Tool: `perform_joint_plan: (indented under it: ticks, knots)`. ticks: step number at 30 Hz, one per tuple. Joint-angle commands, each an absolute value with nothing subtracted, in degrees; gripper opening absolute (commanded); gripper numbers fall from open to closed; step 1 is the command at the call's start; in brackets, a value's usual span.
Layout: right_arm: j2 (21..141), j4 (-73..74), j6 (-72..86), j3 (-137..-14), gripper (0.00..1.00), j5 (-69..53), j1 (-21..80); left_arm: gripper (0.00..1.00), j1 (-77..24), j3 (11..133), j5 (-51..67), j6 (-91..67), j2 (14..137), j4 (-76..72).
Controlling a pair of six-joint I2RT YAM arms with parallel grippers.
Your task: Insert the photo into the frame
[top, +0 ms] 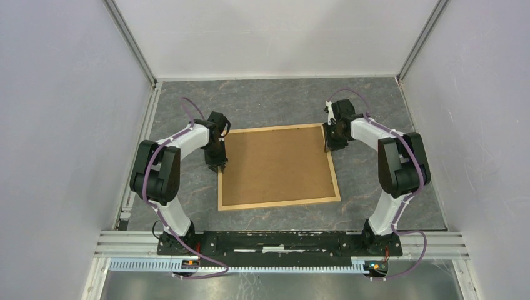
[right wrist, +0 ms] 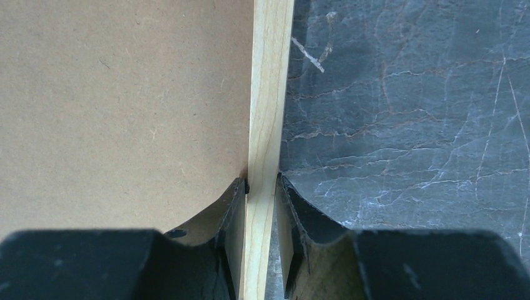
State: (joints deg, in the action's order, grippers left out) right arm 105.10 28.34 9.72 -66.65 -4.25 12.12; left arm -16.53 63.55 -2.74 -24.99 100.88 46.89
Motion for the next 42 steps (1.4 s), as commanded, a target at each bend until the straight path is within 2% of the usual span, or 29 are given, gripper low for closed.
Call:
perform_joint_plan:
  ticks: [1,5,10,14,19,25,30,42]
  knots:
    - [111.31,26.76,8.93,-63.64,0.29,0.15,11.58,0.02,-17.11,63.01,-5.22,-22.24,103.59,44.47]
    - [112.34,25.44,9.44,-62.71,0.29,-4.61,11.62,0.02,-17.25,63.02,-5.47,-22.24,103.61,44.43]
    - [108.44,24.03,9.55,-64.48,0.33,-20.67,11.61,0.02,-17.49,63.02,-5.43,-22.24,103.71,44.44]
    - [103.0,26.84,9.4,-67.24,0.41,-17.96,10.9,0.02,-17.46,62.93,-5.68,-22.24,103.39,44.52]
    - [99.98,27.94,8.64,-66.8,0.44,-10.41,9.98,0.02,-17.57,62.95,-5.36,-22.24,103.21,44.4]
    - [100.86,28.88,8.22,-68.09,0.34,-7.44,9.92,0.02,-17.66,62.93,-5.46,-22.23,103.16,44.45]
    - [101.86,29.16,7.93,-67.47,0.31,-6.19,9.93,0.02,-17.71,63.02,-5.3,-22.24,103.49,44.41]
    - [104.03,28.03,7.87,-67.02,0.29,-7.12,10.41,0.02,-17.92,63.1,-5.01,-22.24,103.72,44.47]
